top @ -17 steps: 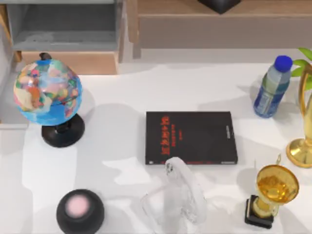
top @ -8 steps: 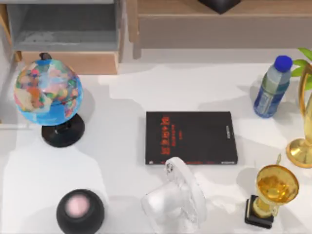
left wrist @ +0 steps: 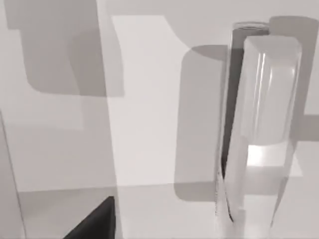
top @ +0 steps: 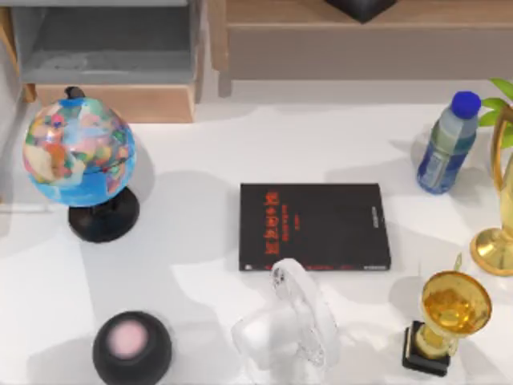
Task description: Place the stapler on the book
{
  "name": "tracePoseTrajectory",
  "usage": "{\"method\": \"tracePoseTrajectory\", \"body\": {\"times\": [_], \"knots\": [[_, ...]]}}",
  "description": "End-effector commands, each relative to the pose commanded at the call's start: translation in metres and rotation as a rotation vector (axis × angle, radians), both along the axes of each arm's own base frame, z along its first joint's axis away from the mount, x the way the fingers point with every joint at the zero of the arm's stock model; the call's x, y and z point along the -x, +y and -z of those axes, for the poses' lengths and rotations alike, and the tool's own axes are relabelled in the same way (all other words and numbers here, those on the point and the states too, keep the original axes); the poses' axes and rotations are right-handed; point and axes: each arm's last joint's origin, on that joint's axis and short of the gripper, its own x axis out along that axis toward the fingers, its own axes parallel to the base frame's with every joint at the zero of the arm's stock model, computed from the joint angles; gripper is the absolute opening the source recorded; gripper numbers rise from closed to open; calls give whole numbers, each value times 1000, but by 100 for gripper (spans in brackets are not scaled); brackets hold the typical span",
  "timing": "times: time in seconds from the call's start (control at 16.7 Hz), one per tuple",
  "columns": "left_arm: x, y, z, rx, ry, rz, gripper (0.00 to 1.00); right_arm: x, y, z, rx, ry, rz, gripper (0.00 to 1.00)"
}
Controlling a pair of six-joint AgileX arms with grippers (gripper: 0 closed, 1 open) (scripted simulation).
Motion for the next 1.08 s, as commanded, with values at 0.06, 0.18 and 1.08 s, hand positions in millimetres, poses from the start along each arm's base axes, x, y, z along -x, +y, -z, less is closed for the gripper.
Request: {"method": "tracePoseTrajectory", "body": {"times": [0.06, 0.18, 1.08], "knots": [[-1, 0, 1, 0, -1, 3, 100, 0, 0, 0, 0, 0, 0, 100], [-1, 0, 1, 0, -1, 3, 100, 0, 0, 0, 0, 0, 0, 100], [14, -4, 7, -3, -6, 1, 100, 0, 0, 0, 0, 0, 0, 100]]}}
